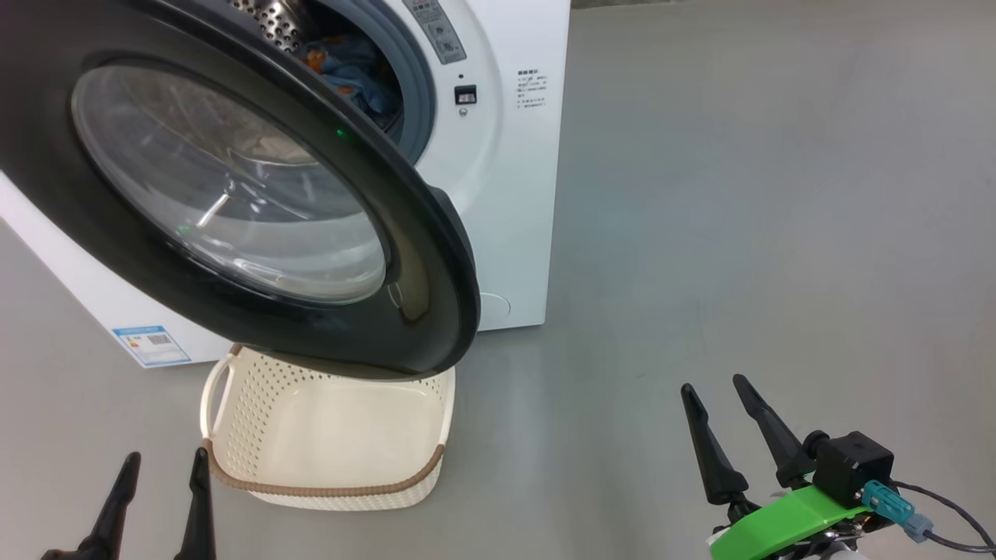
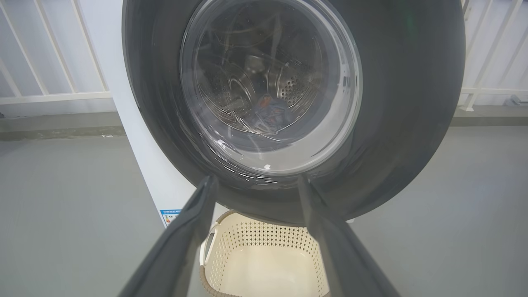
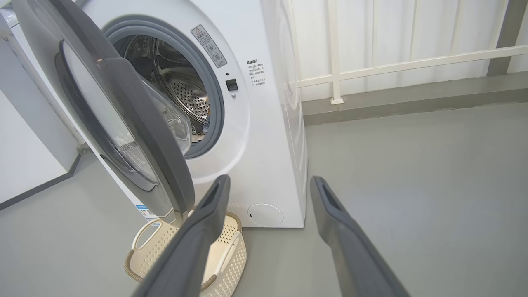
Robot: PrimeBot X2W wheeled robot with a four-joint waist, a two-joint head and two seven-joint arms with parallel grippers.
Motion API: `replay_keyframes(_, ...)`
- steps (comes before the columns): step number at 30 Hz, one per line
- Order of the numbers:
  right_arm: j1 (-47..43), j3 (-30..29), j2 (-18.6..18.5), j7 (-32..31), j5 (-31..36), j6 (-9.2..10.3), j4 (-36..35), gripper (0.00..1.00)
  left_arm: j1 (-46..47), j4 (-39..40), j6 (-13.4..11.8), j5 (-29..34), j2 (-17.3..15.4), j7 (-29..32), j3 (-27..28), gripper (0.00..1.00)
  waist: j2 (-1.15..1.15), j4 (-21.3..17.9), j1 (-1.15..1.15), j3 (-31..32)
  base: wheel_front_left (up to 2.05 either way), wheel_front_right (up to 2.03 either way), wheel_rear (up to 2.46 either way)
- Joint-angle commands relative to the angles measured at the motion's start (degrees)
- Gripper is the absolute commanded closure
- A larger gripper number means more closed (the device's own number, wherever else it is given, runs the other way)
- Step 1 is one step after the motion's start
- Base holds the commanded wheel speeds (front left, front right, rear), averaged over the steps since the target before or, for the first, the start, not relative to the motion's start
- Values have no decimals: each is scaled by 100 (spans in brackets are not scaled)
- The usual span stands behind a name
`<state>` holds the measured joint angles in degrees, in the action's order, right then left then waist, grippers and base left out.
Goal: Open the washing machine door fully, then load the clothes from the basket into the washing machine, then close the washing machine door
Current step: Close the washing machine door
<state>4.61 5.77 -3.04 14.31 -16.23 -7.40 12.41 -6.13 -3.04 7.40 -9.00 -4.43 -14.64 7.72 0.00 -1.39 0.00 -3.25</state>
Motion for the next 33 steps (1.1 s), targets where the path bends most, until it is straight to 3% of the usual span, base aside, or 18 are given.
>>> replay_keyframes(1,8,124,16,69,77,-9,-123,0,62,98,9,-53,-51,-36,172,0,0,8,0,10,0,0,0)
replay_keyframes(2,6,119,16,69,77,-9,-123,28,57,93,9,-53,-49,-36,171,0,0,11,0,15,0,0,0)
replay_keyframes(4,1,114,16,69,78,-9,-118,100,47,90,9,-55,-44,-36,167,0,0,19,0,18,0,0,0)
replay_keyframes(16,91,76,16,69,-77,-9,-450,100,72,168,9,-70,-38,-36,134,0,0,48,0,-10,0,0,0)
replay_keyframes(25,575,354,16,69,-536,-9,-1938,100,113,196,9,-171,-83,-36,16,0,0,47,0,-103,0,0,0)
replay_keyframes(33,1206,1285,-30,69,-341,-9,-3041,100,177,225,9,-204,-118,-36,-67,0,0,154,0,-178,0,0,0)
